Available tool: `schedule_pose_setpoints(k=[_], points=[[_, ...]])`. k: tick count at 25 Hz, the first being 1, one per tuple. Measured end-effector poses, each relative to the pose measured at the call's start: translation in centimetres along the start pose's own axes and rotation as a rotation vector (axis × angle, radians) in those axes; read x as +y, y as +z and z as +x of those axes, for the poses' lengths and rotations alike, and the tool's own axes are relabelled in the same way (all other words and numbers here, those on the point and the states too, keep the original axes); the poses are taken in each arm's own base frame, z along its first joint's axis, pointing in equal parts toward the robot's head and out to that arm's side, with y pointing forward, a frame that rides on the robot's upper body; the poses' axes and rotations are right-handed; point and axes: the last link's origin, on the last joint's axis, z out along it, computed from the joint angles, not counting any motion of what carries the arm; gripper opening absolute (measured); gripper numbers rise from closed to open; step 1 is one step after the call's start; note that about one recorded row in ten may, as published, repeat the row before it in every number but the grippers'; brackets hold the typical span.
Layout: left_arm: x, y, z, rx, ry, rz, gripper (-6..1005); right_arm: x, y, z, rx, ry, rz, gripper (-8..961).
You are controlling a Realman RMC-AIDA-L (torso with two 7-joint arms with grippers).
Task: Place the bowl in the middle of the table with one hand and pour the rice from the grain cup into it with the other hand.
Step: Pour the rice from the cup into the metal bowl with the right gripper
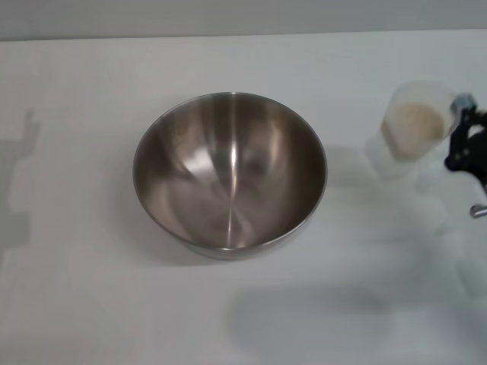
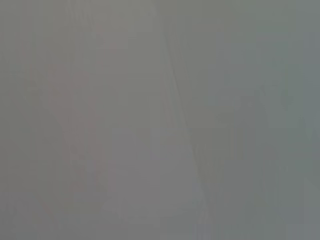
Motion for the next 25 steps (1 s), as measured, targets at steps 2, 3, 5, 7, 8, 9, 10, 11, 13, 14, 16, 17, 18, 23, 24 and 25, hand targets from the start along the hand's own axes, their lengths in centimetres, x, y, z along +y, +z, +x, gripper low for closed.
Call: schedule_pose_setpoints(k=[2, 3, 5, 7, 8, 9, 10, 11, 13, 14, 16, 17, 18, 23, 24, 25], points=[[0.0, -0.1, -0.1, -0.003, 0.0, -0.001, 811, -0.1, 0.1, -0.6, -0.042, -0.008, -0.005, 11], [0.1, -0.2, -0.1, -0.006, -0.001, -0.004, 811, -0.2, 0.4, -1.2, -0.079, -0.016, -0.012, 11], [0.3, -0.3, -0.3, -0.011, -0.004, -0.012, 811, -0.2, 1.4, -2.3, -0.154, -0.036, -0.039, 11], [0.4, -0.4, -0.4, -0.016, -0.004, -0.018, 811, -0.2, 1.9, -2.5, -0.169, -0.044, -0.051, 11], [0.4, -0.5, -0.4, -0.018, -0.003, -0.018, 811, -0.1, 2.4, -2.8, -0.182, -0.055, -0.066, 11], [0.4, -0.5, -0.5, -0.02, -0.003, -0.018, 811, 0.0, 2.9, -2.9, -0.189, -0.067, -0.08, 11], [0.4, -0.6, -0.5, -0.022, -0.003, -0.021, 811, 0.5, 3.9, -3.1, -0.199, -0.107, -0.116, 10], [0.4, -0.6, -0.5, -0.022, -0.003, -0.021, 811, 0.7, 4.3, -3.2, -0.199, -0.133, -0.13, 10], [0.5, -0.6, -0.5, -0.021, -0.002, -0.028, 811, 1.0, 4.8, -3.1, -0.196, -0.169, -0.148, 10], [0.6, -0.6, -0.5, -0.021, -0.002, -0.029, 811, 1.4, 5.3, -3.1, -0.192, -0.204, -0.165, 10], [0.6, -0.6, -0.5, -0.021, -0.001, -0.033, 811, 2.1, 6.2, -3.1, -0.19, -0.254, -0.201, 10], [0.7, -0.6, -0.5, -0.021, -0.001, -0.035, 811, 2.5, 6.5, -3.1, -0.191, -0.277, -0.221, 10], [0.7, -0.6, -0.5, -0.021, -0.001, -0.037, 811, 3.0, 6.8, -3.1, -0.192, -0.298, -0.24, 10], [0.9, -0.6, -0.5, -0.02, 0.0, -0.044, 811, 5.8, 7.7, -2.6, -0.209, -0.604, -0.304, 10], [0.9, -0.6, -0.5, -0.02, 0.0, -0.044, 811, 6.2, 7.7, -2.5, -0.213, -0.67, -0.302, 10], [0.9, -0.6, -0.5, -0.019, -0.001, -0.046, 811, 6.6, 7.6, -2.5, -0.217, -0.731, -0.296, 10]])
